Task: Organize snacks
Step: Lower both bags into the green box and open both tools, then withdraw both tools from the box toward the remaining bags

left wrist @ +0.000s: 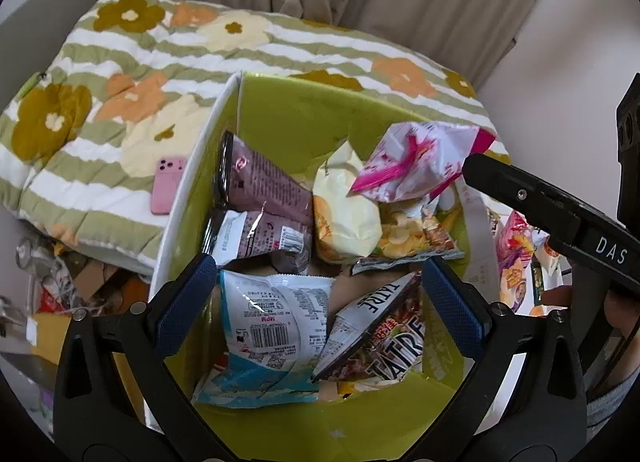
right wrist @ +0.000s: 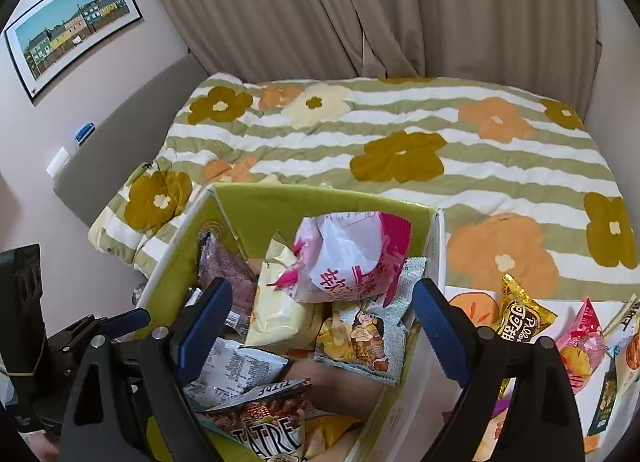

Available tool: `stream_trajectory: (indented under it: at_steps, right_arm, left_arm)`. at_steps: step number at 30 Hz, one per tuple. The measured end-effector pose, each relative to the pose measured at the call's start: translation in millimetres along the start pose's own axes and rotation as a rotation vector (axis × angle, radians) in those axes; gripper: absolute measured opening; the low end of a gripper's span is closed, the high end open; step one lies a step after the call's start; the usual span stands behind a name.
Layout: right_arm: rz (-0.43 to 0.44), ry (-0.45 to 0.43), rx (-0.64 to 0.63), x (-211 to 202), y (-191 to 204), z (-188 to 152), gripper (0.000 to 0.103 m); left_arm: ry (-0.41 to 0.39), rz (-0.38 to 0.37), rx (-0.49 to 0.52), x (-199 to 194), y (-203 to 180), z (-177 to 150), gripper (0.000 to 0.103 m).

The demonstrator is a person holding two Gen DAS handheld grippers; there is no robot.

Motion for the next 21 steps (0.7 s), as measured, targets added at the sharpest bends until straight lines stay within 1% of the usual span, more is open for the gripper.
stream_trajectory:
  at_steps: [5,12,17,21]
  right_arm:
    - [-0.003,-0.025,0.013,-17,1,-3,0.090]
    - [-0.016,-0.043,0.030,-44,2,-10,0.090]
    - [-0.045,-0.061,0.054,-66,-6,-15,0.090]
    - [-0.072,-0.099,0.060,-89,-19,-23,0.090]
  left_arm:
    - [-0.034,-0.012,0.017,-17,-8,1,0.102]
    - [-0.057,-0.039,0.065,-37,-27,1,0.102]
    - [-0.057,-0.080,0.107,-42,-46,1,0.102]
    - [-0.054,-0.105,0.127,-41,-66,-4,0.102]
Point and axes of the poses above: each gripper's, at about its wrist camera, not at the fingertips, and x roughly the way its jaws point, y to its left, z to its top, the point moved 2 cm from there along x, roughly the way its jaws point, and after that the axes turned 6 degrees about -z, right-handed, at the moved point
